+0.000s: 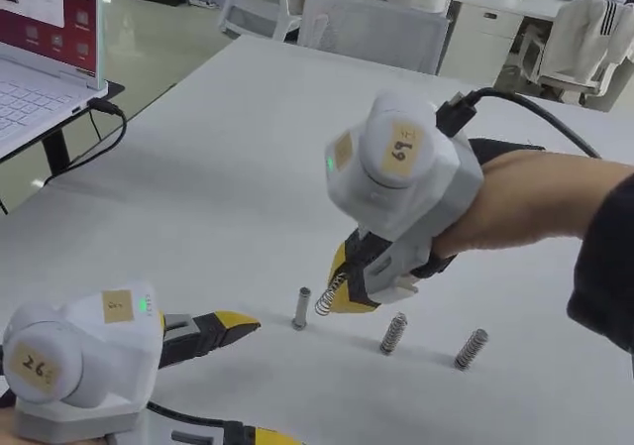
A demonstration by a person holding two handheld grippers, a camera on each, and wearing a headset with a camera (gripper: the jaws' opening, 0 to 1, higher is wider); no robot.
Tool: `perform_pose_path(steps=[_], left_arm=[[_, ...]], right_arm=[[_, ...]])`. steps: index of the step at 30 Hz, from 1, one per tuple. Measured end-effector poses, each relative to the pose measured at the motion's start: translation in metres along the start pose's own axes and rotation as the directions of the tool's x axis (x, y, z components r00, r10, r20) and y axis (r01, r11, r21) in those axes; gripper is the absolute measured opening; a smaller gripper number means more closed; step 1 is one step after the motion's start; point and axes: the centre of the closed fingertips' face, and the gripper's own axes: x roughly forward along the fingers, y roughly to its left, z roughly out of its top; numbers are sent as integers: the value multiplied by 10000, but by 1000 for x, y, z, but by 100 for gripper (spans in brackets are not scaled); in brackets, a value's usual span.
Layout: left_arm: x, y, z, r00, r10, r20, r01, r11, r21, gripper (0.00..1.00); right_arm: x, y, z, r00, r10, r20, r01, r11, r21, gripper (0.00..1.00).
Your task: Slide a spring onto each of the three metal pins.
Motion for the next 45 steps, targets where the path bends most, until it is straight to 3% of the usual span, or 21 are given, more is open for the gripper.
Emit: perform_pose_path(steps=[21, 45], left_arm=[[-3, -2, -3, 10000, 18, -83, -18, 10000, 33, 69], [-7, 6, -13, 9996, 110, -244, -110, 9999, 18, 68]], right_arm=[[16, -31, -5, 9982, -271, -529, 272, 9996, 1, 9], [37, -35, -1, 9973, 166, -715, -168, 9999, -14, 9]])
